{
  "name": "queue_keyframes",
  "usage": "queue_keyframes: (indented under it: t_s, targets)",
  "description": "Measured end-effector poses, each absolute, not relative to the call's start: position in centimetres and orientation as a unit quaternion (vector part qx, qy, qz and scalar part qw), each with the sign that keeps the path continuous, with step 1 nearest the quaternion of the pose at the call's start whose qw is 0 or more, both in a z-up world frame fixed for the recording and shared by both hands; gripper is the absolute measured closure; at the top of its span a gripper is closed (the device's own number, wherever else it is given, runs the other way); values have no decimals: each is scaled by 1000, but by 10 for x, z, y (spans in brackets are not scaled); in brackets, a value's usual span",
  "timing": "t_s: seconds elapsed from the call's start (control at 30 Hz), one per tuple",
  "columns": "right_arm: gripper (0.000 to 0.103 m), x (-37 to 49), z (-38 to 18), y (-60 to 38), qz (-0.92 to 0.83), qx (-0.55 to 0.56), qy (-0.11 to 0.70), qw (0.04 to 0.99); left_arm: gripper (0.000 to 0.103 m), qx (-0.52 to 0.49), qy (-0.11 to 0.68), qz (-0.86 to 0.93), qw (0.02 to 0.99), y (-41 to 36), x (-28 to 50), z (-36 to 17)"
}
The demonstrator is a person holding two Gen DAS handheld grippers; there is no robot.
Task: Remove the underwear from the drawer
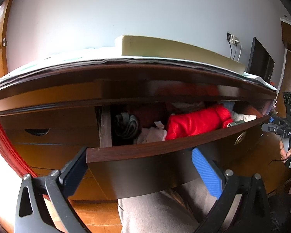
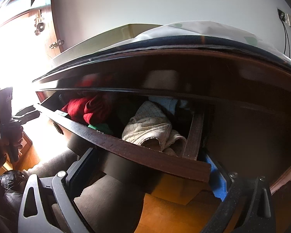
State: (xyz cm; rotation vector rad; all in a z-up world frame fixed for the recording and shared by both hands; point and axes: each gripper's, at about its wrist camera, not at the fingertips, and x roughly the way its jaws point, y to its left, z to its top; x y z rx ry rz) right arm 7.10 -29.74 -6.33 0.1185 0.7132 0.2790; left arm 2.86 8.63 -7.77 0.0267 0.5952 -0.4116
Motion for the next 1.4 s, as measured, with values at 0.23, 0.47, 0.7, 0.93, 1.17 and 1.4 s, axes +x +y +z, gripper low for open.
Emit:
queue_keyframes:
  t_s: [0.23, 0.47, 0.7, 0.93, 1.17, 1.4]
  targets:
    - [1, 64, -55, -300, 139, 55, 357, 922, 0, 14, 294, -201, 934, 84, 14, -76]
    - [1, 60, -50, -308, 144, 60, 363, 918, 0, 12, 299, -203, 932, 82, 11, -74]
    - [1, 61, -50, -311, 149, 62, 369, 915, 0, 10, 297, -206, 932, 91, 2, -79]
    - [1, 63, -51, -308, 152, 63, 374, 913, 0, 12, 297, -208, 932, 94, -8, -80]
    - [1, 65, -51, -308, 153, 66, 379, 910, 0, 11, 299, -211, 931, 100, -14, -79]
    - [1, 69, -53, -307, 154, 66, 380, 910, 0, 12, 298, -212, 931, 102, -11, -80]
